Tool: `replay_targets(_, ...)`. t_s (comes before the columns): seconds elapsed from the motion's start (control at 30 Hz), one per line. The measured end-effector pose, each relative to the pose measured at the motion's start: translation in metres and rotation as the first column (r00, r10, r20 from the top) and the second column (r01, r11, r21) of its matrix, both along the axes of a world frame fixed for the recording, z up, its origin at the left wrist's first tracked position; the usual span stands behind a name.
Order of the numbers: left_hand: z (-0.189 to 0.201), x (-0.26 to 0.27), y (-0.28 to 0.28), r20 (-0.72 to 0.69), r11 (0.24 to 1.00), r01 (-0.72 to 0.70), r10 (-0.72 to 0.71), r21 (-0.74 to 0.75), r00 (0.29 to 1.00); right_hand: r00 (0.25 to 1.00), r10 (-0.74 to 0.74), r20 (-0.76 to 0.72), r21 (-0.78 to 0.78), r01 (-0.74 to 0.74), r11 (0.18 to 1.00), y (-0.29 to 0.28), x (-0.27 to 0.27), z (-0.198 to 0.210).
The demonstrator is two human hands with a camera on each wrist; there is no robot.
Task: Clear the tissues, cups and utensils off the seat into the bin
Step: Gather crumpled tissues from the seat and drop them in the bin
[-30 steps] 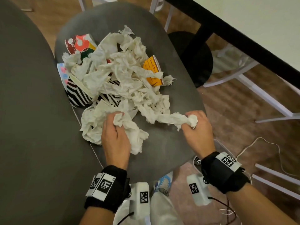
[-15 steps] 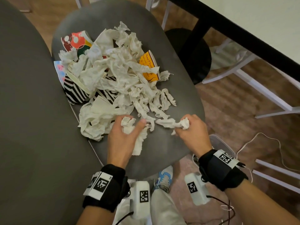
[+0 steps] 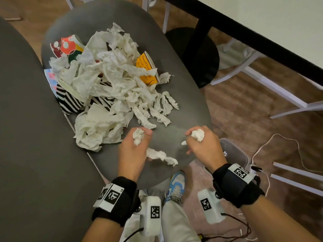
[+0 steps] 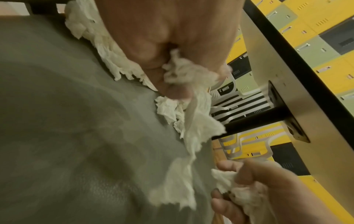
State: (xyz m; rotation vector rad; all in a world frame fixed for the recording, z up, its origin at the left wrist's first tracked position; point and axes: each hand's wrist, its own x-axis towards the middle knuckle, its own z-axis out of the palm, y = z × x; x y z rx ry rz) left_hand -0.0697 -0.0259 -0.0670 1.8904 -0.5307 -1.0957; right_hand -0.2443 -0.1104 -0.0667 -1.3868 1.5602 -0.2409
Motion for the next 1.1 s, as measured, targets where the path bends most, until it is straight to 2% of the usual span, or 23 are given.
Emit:
replay_targets(0.13,-0.007,-0.016,-0.005,-0.02,0.992,0.097,-0.096,0.083,0.995,0.998,0.055,-0.04,-0.036,-0.056,0.998,0.004,-0.018,-0.004)
replay_targets(0.2,-0.011,-0.027,-0.008,-0.04,0.992,0.106,-0.103,0.074,0.994,0.999,-0.034,0.008,-0.025,0.034,0.999,0.006,-0.03,-0.005)
replay_targets(0.27,-0.01,-0.042,-0.014,-0.13,0.996,0.076,-0.068,0.052,0.989,0.989,-0.136,0.06,0.012,0.136,0.991,0.007,-0.043,-0.004)
replay_targets(0.33,-0.008,-0.058,-0.019,-0.217,0.995,0.091,-0.081,0.036,0.973,0.982,-0.178,0.057,0.087,0.172,0.981,0.011,-0.059,-0.006)
replay_targets(0.4,-0.005,-0.076,-0.025,-0.279,0.99,0.137,-0.12,0.042,0.953,0.977,-0.21,0.037,0.124,0.204,0.971,0.015,-0.078,-0.009)
replay_targets(0.5,-0.005,-0.105,-0.033,-0.31,0.97,0.234,-0.202,0.067,0.929,0.983,-0.122,-0.137,0.061,0.132,0.989,0.025,-0.114,-0.016)
replay_targets(0.53,-0.005,-0.115,-0.035,-0.294,0.954,0.294,-0.264,0.063,0.918,0.976,-0.152,-0.154,0.06,0.162,0.985,0.029,-0.125,-0.017)
replay_targets(0.63,-0.012,-0.149,-0.044,-0.176,0.837,0.539,-0.519,0.096,0.837,0.956,-0.261,-0.133,0.101,0.275,0.956,0.042,-0.157,-0.018)
replay_targets(0.7,-0.02,-0.171,-0.048,-0.242,0.769,0.621,-0.58,0.155,0.778,0.949,-0.288,-0.124,0.164,0.306,0.938,0.053,-0.177,-0.023)
replay_targets(0.8,-0.032,-0.203,-0.054,-0.307,0.705,0.677,-0.61,0.211,0.73,0.92,-0.378,-0.101,0.228,0.392,0.891,0.066,-0.207,-0.047)
replay_targets(0.93,-0.058,-0.245,-0.063,-0.164,0.519,0.802,-0.8,0.295,0.578,0.9,-0.374,-0.222,0.223,0.421,0.879,0.075,-0.24,-0.082)
replay_targets(1.03,-0.084,-0.258,-0.066,-0.132,0.399,0.844,-0.873,0.358,0.469,0.91,-0.33,-0.252,0.204,0.383,0.901,0.072,-0.249,-0.093)
replay_targets(1.1,-0.103,-0.268,-0.065,-0.058,0.35,0.848,-0.913,0.398,0.404,0.898,-0.31,-0.313,0.139,0.366,0.92,0.069,-0.255,-0.102)
